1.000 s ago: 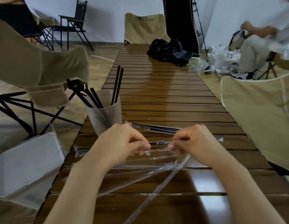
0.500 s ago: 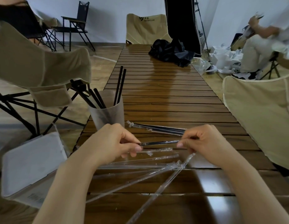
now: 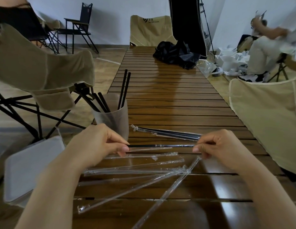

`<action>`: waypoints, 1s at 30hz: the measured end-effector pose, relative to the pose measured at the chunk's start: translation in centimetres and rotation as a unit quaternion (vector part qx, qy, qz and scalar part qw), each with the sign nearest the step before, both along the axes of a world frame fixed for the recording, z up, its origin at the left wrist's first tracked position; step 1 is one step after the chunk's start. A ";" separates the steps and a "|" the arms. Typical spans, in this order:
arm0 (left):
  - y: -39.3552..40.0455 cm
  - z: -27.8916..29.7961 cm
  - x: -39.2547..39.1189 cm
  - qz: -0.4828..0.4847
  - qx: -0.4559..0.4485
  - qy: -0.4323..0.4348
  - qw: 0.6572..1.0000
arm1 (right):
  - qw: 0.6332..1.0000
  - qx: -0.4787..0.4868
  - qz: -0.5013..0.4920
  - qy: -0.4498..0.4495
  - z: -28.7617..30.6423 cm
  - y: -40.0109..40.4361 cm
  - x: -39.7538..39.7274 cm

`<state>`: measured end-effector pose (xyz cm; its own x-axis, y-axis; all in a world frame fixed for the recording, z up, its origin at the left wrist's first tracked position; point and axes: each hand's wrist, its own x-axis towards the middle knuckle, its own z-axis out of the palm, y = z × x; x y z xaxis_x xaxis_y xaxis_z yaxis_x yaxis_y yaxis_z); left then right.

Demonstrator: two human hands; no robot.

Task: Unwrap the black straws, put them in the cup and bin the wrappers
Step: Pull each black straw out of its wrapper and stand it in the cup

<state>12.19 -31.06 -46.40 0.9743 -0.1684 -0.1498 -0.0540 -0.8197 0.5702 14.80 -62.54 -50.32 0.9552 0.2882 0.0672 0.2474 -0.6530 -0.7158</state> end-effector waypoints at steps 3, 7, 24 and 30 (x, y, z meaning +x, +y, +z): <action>0.1 0.9 -0.4 0.026 -0.028 0.009 0.999 | 1.000 0.005 -0.013 -0.002 0.0 -0.3 -0.1; 1.3 3.0 -1.0 0.092 -0.050 -0.031 0.994 | 0.999 0.009 -0.035 0.017 -0.4 -1.0 0.0; -2.0 4.9 -1.0 0.076 -0.128 -0.077 0.986 | 0.994 0.105 -0.011 0.012 -0.9 -0.5 0.3; -1.9 6.5 -1.4 0.094 -0.295 -0.074 0.948 | 0.996 0.080 -0.016 0.021 -1.3 -0.2 0.3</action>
